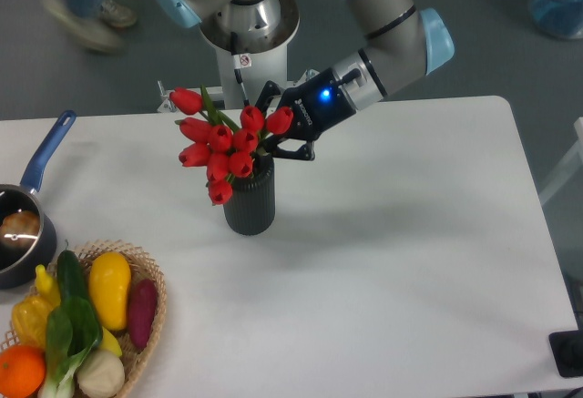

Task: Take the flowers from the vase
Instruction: 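Lift the gripped tulips up out of the black vase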

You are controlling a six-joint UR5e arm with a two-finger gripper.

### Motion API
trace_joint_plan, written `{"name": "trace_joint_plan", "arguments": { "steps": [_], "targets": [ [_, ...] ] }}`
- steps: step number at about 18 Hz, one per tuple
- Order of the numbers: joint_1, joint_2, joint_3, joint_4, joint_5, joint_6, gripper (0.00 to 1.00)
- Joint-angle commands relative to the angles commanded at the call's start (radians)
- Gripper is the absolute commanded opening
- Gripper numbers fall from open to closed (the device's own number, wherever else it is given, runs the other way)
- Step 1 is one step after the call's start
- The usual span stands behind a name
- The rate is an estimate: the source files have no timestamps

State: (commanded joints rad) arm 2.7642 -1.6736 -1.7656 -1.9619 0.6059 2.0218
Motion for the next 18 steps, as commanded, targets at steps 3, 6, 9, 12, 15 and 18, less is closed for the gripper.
{"name": "trace_joint_plan", "arguments": {
  "steps": [3,6,9,12,15,18],
  "targets": [
    [0.002,0.014,0.000,-0.003,-0.017,0.000,0.07],
    [0.000,0.023,0.002,-0.003,-0.050,0.000,0.07],
    [0.002,0.029,0.008,-0.005,-0.075,-0.002,0.07],
    [0.002,0.040,0.014,-0.028,-0.077,-0.002,0.07],
    [0.005,0.061,0.024,-0.043,-0.078,-0.023,0.07],
    [0.018,0.078,0.032,-0.045,-0.078,-0.046,0.07]
  ]
}}
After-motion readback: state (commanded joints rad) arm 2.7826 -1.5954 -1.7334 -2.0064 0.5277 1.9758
